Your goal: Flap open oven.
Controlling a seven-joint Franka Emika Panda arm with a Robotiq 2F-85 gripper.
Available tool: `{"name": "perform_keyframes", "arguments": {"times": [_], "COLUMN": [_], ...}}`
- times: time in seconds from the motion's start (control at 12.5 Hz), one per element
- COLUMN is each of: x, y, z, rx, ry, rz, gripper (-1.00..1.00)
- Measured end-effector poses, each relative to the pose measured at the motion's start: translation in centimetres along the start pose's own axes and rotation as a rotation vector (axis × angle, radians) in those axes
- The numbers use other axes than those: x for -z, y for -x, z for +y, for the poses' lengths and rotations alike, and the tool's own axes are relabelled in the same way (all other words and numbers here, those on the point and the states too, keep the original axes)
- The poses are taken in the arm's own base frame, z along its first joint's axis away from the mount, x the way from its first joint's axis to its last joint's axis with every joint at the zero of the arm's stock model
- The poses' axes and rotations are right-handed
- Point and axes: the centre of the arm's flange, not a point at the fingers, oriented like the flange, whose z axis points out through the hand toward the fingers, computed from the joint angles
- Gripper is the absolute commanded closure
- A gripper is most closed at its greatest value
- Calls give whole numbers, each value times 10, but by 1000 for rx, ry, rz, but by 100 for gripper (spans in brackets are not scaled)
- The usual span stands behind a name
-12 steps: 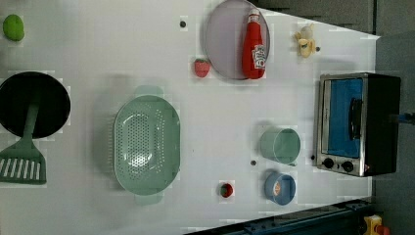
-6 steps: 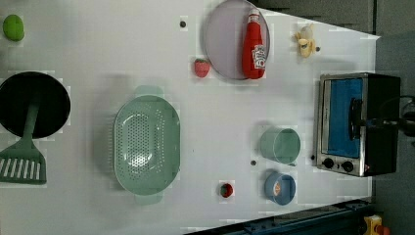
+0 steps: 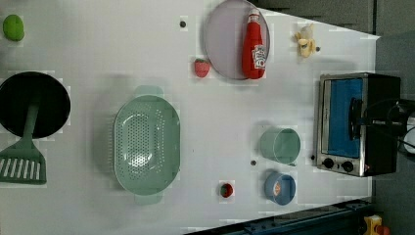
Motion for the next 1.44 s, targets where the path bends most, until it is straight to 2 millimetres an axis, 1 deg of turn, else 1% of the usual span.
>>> {"name": "perform_keyframes", "arguments": {"times": [0.16, 0.4, 0.64, 0.8, 0.96, 1.12, 1.28, 1.44], "x": [-3, -7, -15, -20, -29, -40, -57, -87], "y": [-1, -8, -17, -21, -28, -33, -36, -31], "z": [-4, -17, -46, -69, -95, -127, -171, -222], "rx": [24, 124, 166, 162, 147, 115, 112, 121], "ry": [15, 94, 187, 238, 302, 354, 446, 509], "rz": [-2, -30, -57, -78, -97, -122, -149, -145], "gripper": [65, 65, 65, 65, 65, 65, 65, 65]}}
